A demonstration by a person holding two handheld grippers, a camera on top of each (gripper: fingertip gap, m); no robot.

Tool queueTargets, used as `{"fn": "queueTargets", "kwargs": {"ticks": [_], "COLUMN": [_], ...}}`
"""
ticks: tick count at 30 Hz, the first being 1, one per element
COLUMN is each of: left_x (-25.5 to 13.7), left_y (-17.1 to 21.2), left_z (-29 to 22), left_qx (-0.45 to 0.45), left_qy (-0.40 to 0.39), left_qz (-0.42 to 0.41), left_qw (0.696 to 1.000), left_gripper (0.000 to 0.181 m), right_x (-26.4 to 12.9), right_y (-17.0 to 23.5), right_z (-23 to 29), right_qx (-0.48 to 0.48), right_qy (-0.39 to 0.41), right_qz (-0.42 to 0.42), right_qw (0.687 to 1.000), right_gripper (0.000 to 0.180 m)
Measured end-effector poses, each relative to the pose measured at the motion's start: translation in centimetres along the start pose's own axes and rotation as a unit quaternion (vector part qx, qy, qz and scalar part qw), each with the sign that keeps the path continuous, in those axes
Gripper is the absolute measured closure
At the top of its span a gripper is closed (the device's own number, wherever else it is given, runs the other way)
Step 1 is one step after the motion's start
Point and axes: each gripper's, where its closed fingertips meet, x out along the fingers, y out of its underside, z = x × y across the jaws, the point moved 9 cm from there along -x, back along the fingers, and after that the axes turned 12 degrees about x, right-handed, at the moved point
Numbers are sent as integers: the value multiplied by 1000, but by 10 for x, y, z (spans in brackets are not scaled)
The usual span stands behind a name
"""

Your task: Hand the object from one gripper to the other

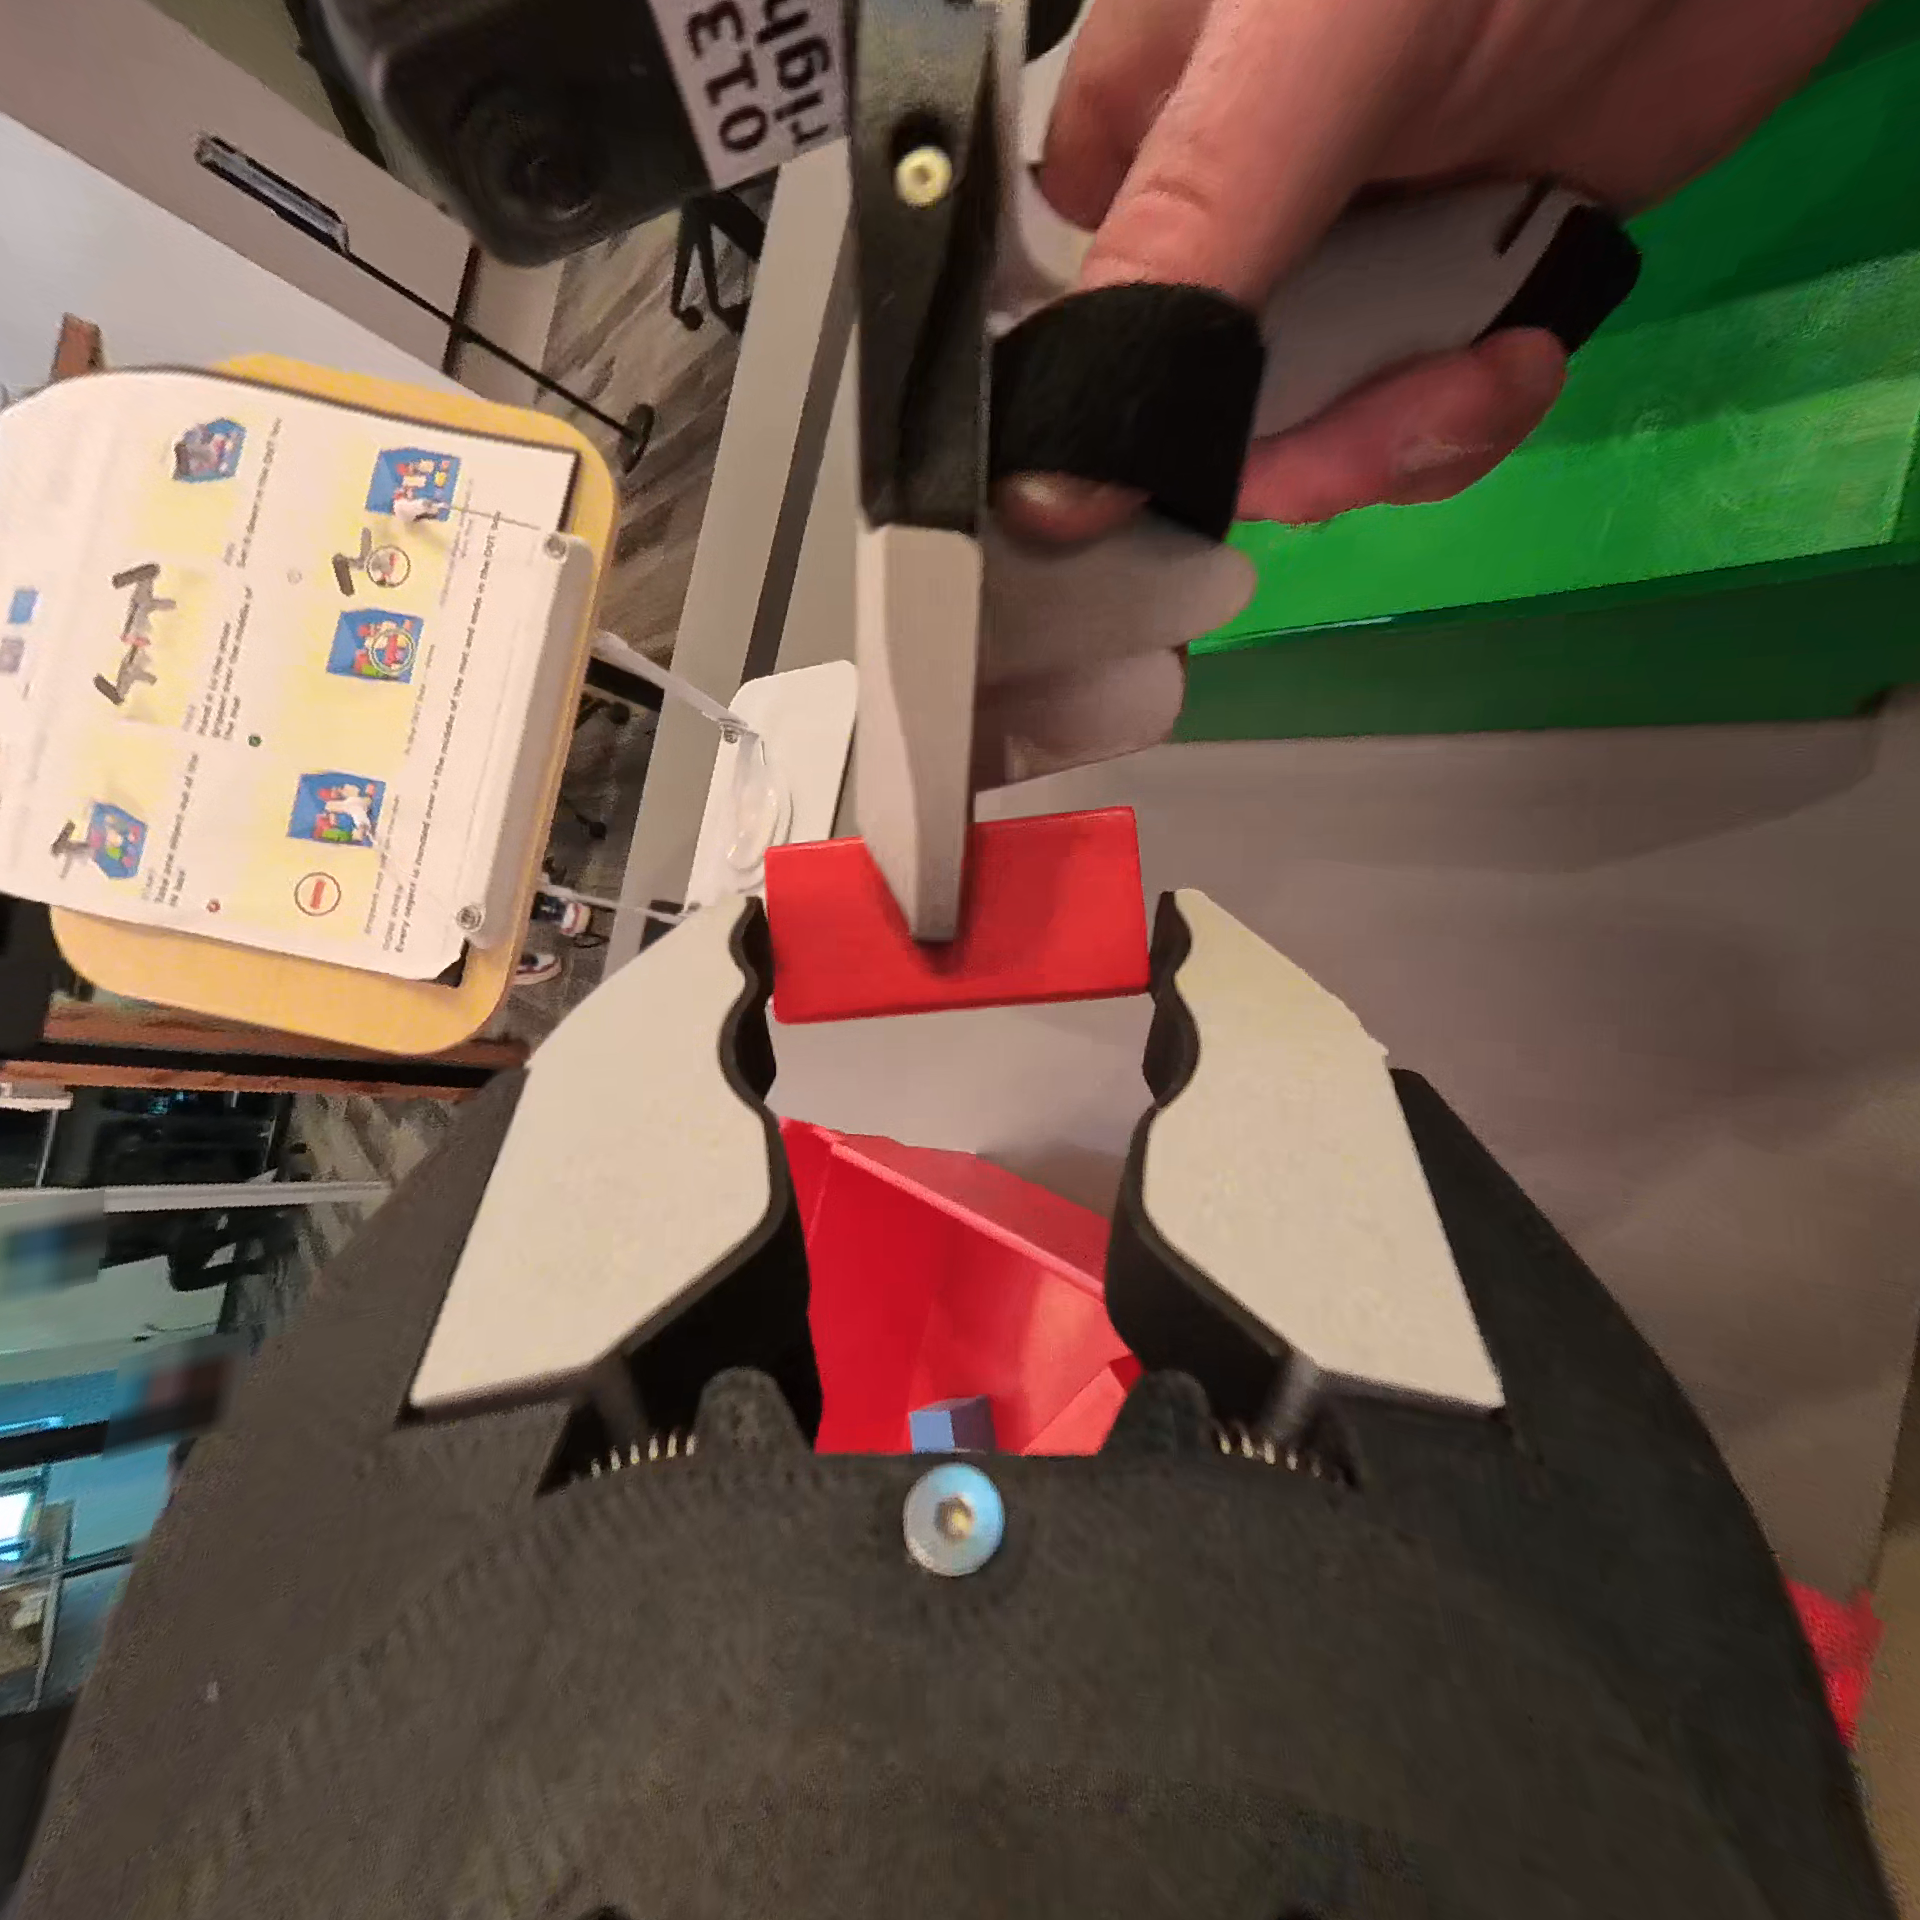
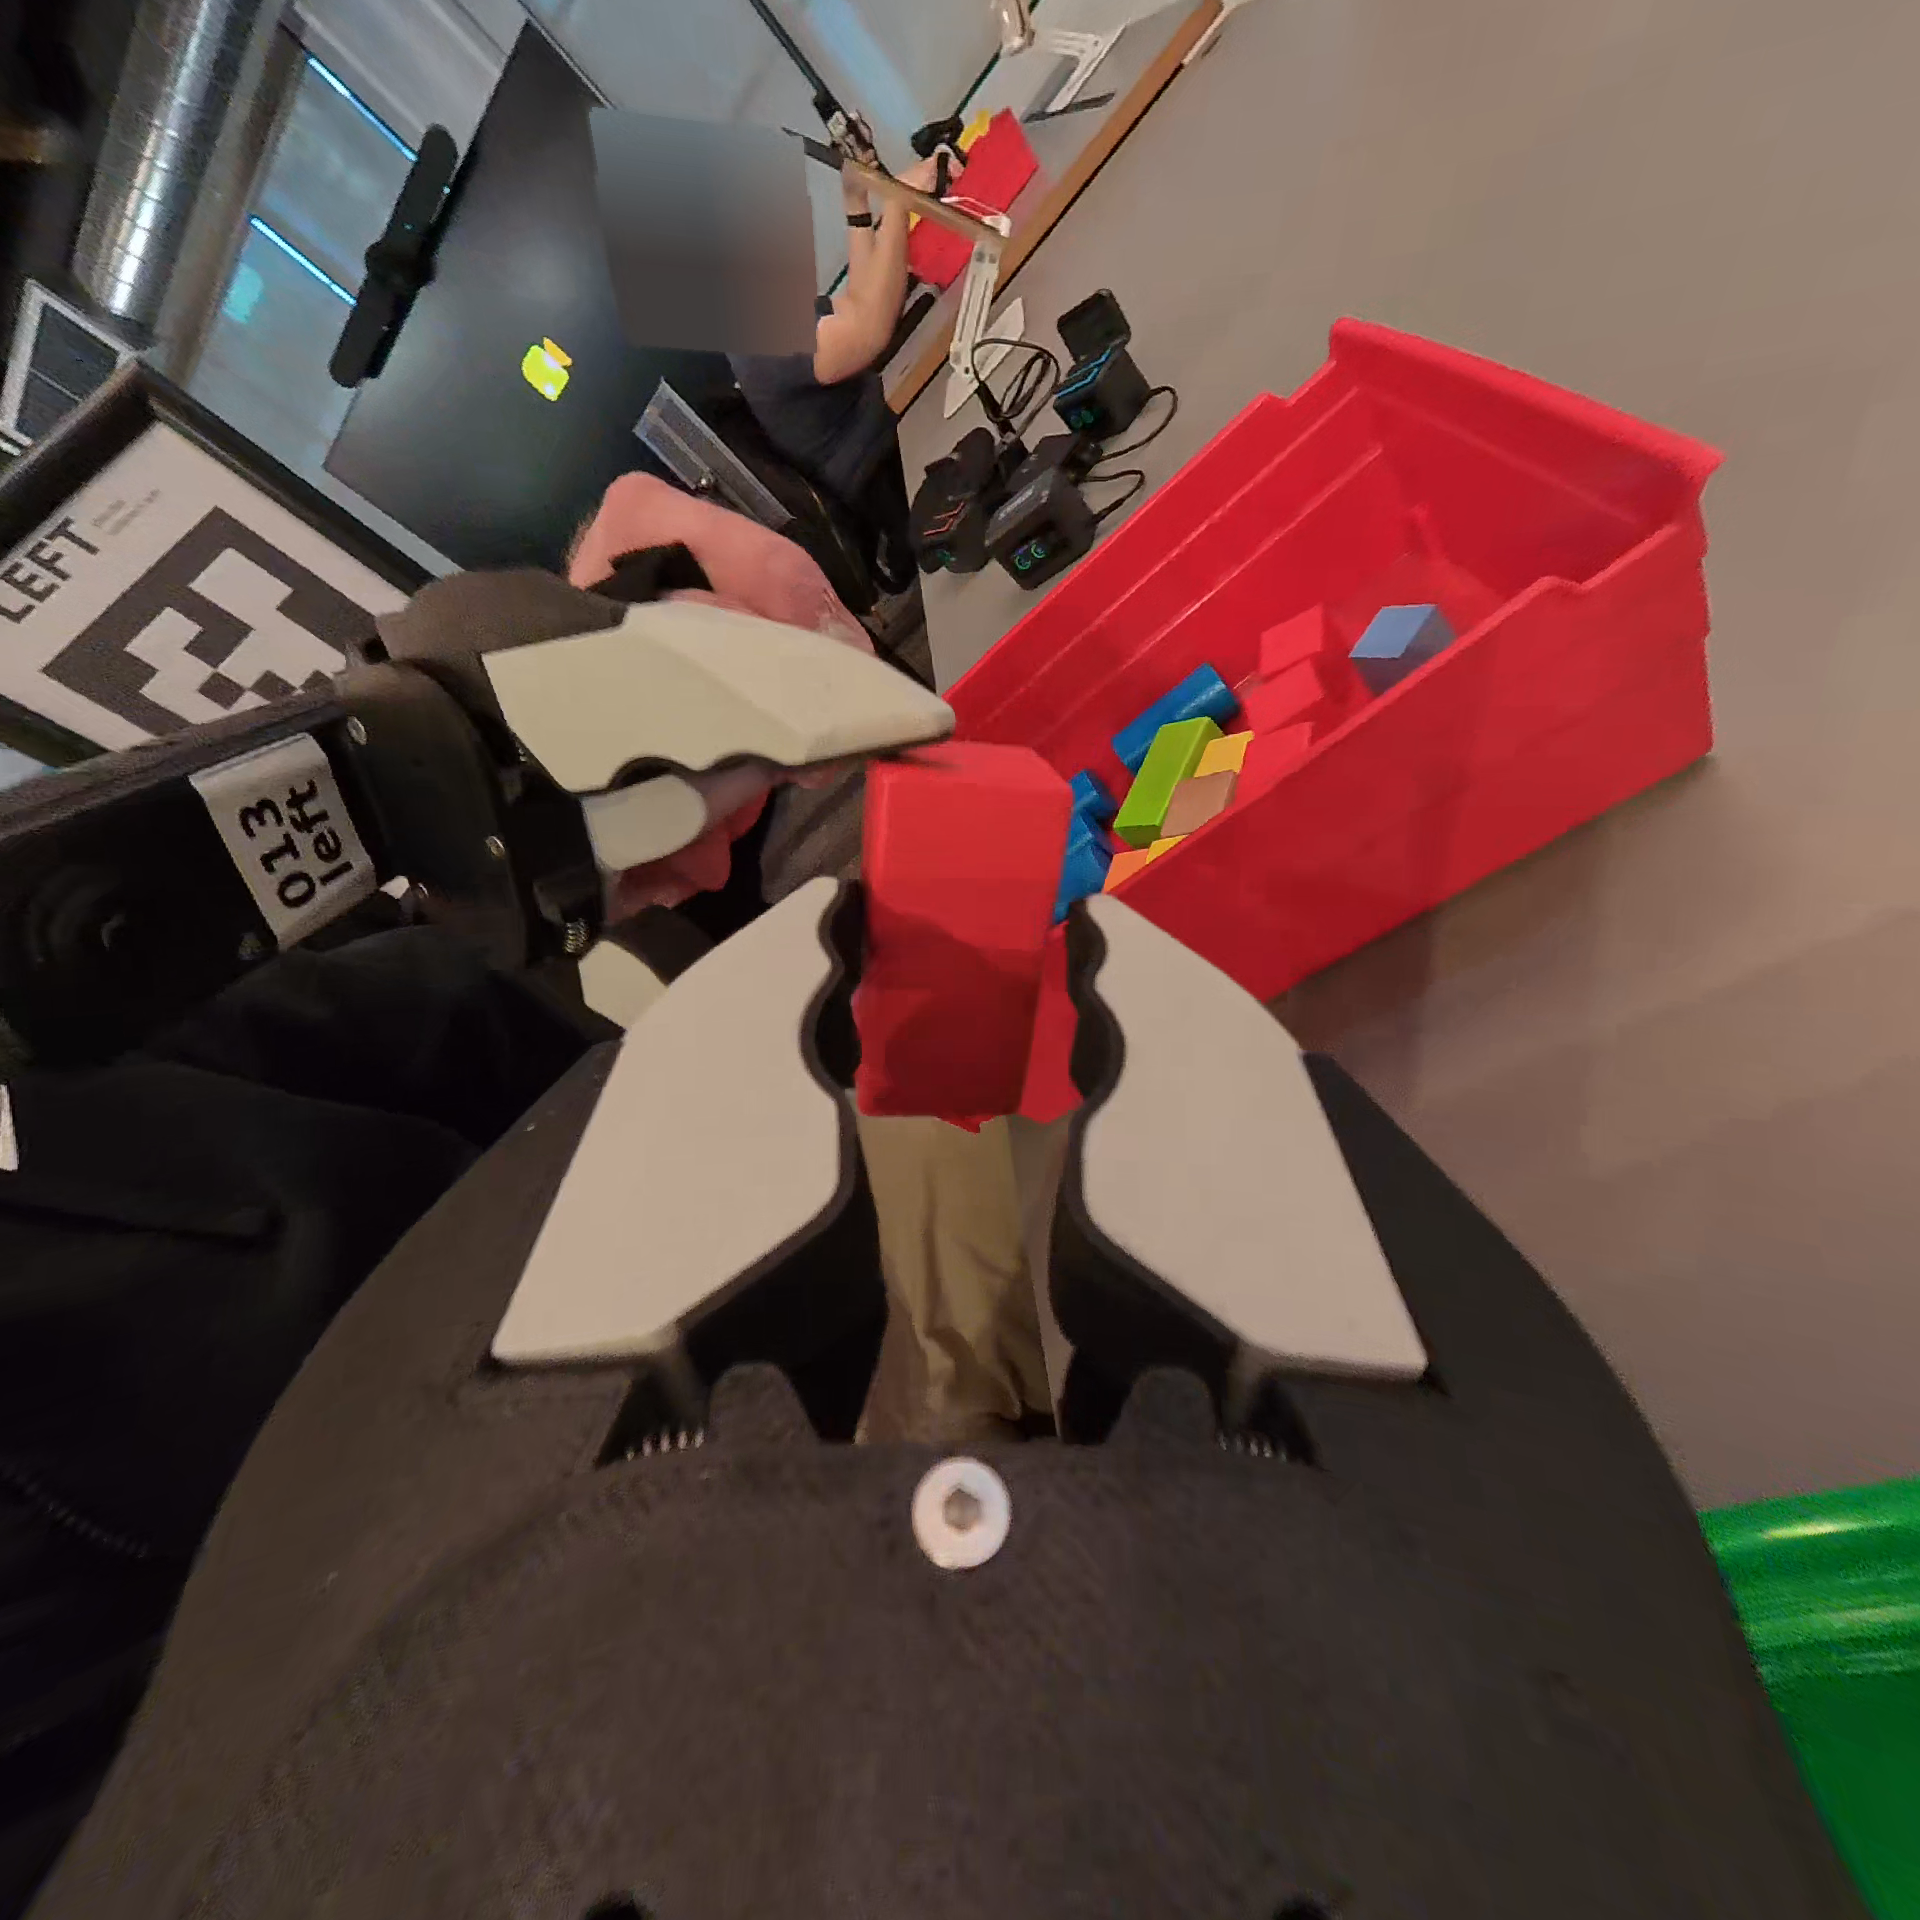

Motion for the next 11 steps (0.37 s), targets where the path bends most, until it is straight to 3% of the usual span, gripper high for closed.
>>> {"fn": "queueTargets", "kwargs": {"ticks": [1, 7, 11], "left_x": [1, 4, -5], "left_y": [-2, -4, -1], "left_z": [-2, -3, 5], "left_qx": [2, 10, 6], "left_qy": [4, -12, -17], "left_qz": [3, 8, 37], "left_qw": [1000, 1000, 999], "left_gripper": [111, 111, 110], "right_x": [-1, -6, -32], "right_y": [0, -4, -15], "right_z": [0, 7, 10], "right_qx": [-2, -23, -65], "right_qy": [4, 32, 113], "right_qz": [1, 8, 3], "right_qw": [1000, 999, 991], "right_gripper": [146, 147, 147]}}
